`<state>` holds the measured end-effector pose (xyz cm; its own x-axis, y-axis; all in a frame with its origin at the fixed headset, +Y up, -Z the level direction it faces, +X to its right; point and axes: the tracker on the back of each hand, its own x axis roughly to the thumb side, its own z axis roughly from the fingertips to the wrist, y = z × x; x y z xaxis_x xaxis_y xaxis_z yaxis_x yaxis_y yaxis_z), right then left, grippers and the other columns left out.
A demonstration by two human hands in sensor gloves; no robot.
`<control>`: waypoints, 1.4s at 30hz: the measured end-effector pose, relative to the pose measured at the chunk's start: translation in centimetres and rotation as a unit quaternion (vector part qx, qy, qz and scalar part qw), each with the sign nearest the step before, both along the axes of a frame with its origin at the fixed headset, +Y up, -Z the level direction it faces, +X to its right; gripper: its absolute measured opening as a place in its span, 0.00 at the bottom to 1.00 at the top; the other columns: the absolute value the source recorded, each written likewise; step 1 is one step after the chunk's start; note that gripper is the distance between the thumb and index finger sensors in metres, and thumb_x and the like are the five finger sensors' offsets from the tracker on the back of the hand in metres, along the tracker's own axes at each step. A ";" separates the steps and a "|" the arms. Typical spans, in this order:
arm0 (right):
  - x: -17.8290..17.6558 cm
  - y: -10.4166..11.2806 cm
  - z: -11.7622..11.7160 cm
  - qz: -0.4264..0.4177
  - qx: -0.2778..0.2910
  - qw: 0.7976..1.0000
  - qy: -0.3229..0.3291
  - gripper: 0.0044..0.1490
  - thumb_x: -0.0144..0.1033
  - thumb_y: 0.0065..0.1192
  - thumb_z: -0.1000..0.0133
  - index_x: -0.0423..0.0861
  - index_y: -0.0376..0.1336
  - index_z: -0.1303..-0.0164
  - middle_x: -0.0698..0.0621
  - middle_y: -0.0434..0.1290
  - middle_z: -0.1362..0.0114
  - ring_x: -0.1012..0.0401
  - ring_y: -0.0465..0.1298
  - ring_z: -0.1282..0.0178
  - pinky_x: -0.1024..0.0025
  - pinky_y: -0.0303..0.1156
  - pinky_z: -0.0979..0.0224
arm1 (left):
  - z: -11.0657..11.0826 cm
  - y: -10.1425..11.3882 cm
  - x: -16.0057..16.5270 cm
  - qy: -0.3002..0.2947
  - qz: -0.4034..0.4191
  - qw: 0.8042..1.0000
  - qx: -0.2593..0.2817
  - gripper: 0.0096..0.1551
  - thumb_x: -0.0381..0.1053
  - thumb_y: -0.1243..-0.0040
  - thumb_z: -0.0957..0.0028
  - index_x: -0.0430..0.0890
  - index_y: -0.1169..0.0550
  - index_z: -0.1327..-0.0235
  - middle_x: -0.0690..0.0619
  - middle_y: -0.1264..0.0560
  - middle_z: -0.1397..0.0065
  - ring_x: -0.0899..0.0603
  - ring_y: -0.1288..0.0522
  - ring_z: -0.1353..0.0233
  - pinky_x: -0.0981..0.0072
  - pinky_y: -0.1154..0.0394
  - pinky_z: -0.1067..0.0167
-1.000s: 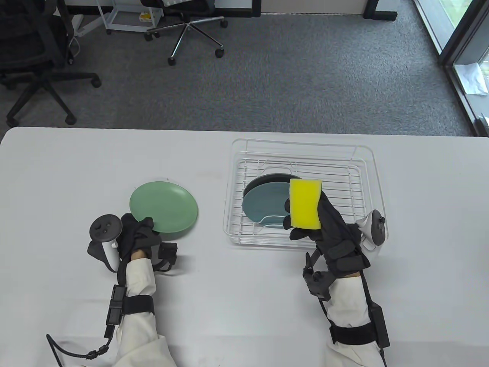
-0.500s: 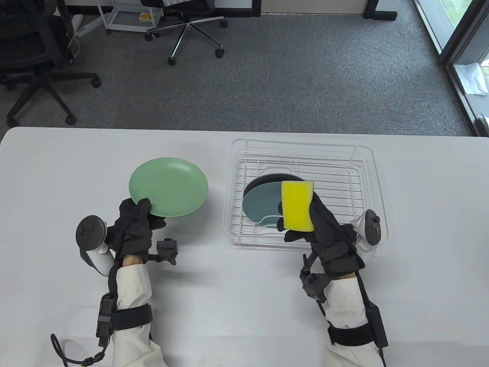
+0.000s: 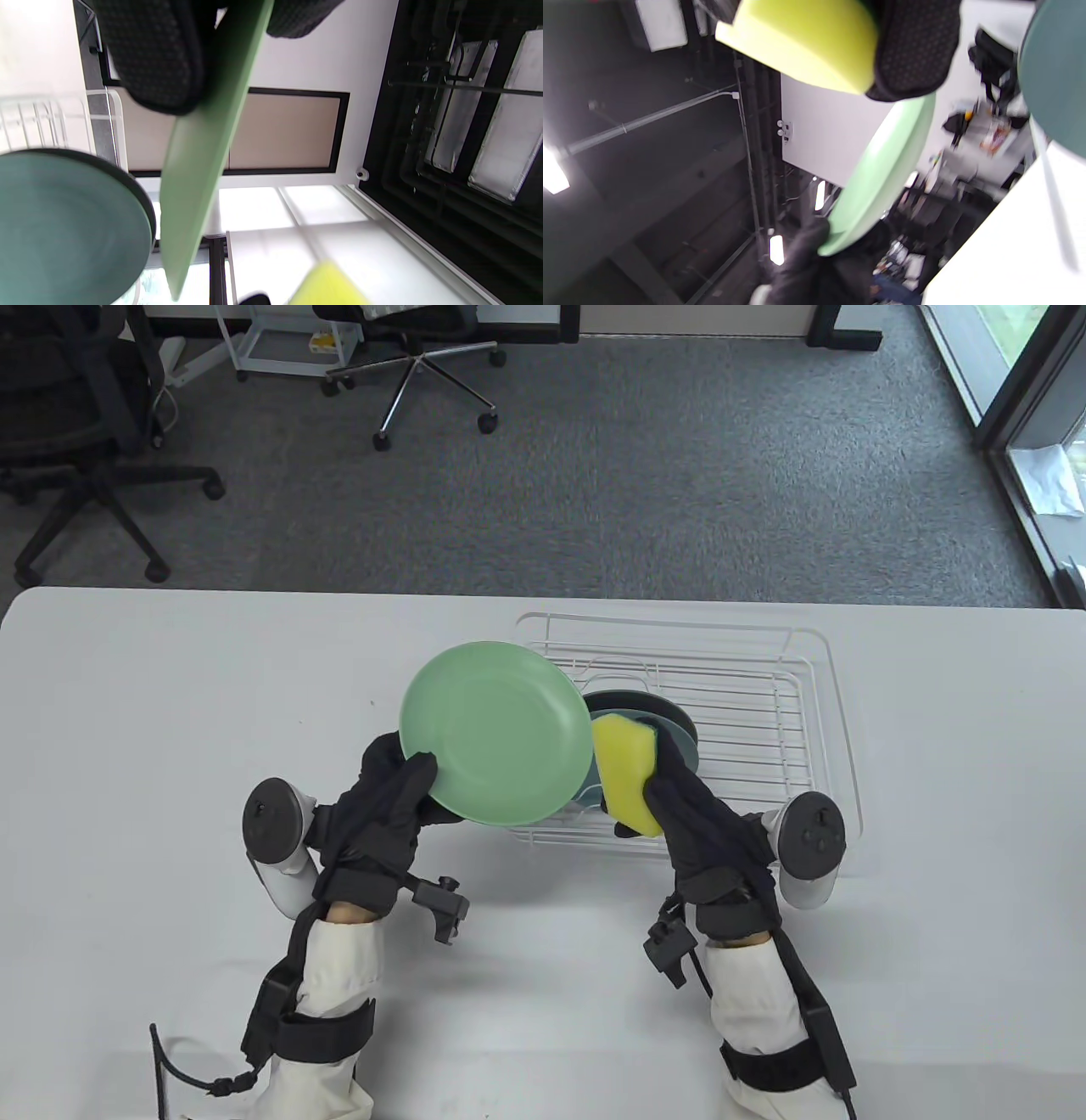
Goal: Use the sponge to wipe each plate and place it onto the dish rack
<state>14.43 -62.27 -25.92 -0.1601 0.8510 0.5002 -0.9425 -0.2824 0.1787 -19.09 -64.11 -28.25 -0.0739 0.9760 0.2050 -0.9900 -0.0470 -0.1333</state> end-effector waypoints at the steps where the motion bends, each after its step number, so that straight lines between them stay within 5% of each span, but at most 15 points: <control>1: -0.2 0.2 0.2 0.023 0.014 0.999 -0.018 0.37 0.42 0.43 0.27 0.43 0.44 0.09 0.24 0.60 0.22 0.36 0.70 0.34 0.51 0.73 0.33 | 0.1 0.1 0.3 -0.006 -0.002 1.000 0.002 0.35 0.42 0.47 0.36 0.21 0.41 0.28 0.24 0.29 0.33 0.29 0.18 0.41 0.65 0.12 0.55; 6: -1.9 0.9 1.4 0.214 0.133 0.957 -0.143 0.36 0.41 0.51 0.32 0.46 0.51 0.12 0.25 0.63 0.22 0.34 0.70 0.34 0.47 0.72 0.33 | 0.6 0.5 1.7 -0.035 -0.013 0.999 0.019 0.35 0.42 0.46 0.36 0.22 0.41 0.28 0.23 0.29 0.33 0.28 0.18 0.40 0.63 0.12 0.54; 11: -4.2 0.8 2.0 0.406 0.194 0.877 -0.166 0.35 0.42 0.55 0.34 0.48 0.56 0.15 0.27 0.64 0.20 0.33 0.67 0.29 0.43 0.69 0.28 | 1.1 1.0 2.4 -0.030 -0.033 0.998 0.046 0.35 0.43 0.44 0.37 0.23 0.40 0.27 0.24 0.29 0.32 0.27 0.19 0.39 0.61 0.12 0.53; 13: -4.9 0.9 2.2 0.449 0.189 0.861 -0.146 0.37 0.43 0.53 0.33 0.48 0.52 0.13 0.28 0.61 0.18 0.32 0.64 0.27 0.41 0.66 0.26 | 1.3 1.1 2.5 -0.018 -0.046 0.997 0.058 0.35 0.43 0.44 0.37 0.24 0.40 0.27 0.24 0.29 0.32 0.27 0.19 0.39 0.60 0.12 0.53; 20: -5.9 1.6 3.1 0.407 0.136 0.902 -0.038 0.36 0.36 0.53 0.32 0.44 0.50 0.14 0.27 0.61 0.18 0.31 0.64 0.26 0.39 0.65 0.25 | 1.9 1.7 3.2 -0.010 -0.086 0.991 0.102 0.35 0.44 0.42 0.38 0.25 0.37 0.27 0.24 0.28 0.32 0.28 0.18 0.38 0.56 0.12 0.51; 27: -5.7 1.7 3.5 0.327 0.205 0.915 -0.116 0.42 0.39 0.63 0.39 0.47 0.51 0.16 0.34 0.68 0.21 0.40 0.72 0.30 0.48 0.73 0.29 | 2.5 2.0 4.9 -0.057 -0.111 0.981 0.147 0.38 0.49 0.41 0.41 0.28 0.36 0.25 0.26 0.26 0.31 0.29 0.18 0.39 0.56 0.12 0.51; 35: -4.9 0.9 2.9 0.328 0.246 0.888 -0.210 0.47 0.41 0.66 0.41 0.45 0.48 0.15 0.38 0.67 0.22 0.45 0.73 0.29 0.56 0.76 0.29 | 2.7 1.9 6.2 -0.093 -0.166 0.966 0.173 0.36 0.51 0.43 0.40 0.35 0.34 0.22 0.26 0.25 0.31 0.29 0.17 0.39 0.58 0.12 0.52; 42: -2.9 0.5 2.1 0.258 0.208 0.904 -0.269 0.48 0.44 0.62 0.39 0.37 0.47 0.14 0.34 0.68 0.24 0.43 0.75 0.32 0.55 0.77 0.33 | 2.9 1.7 7.4 -0.120 -0.200 0.956 0.176 0.35 0.49 0.41 0.40 0.35 0.34 0.23 0.26 0.25 0.32 0.29 0.17 0.40 0.58 0.13 0.52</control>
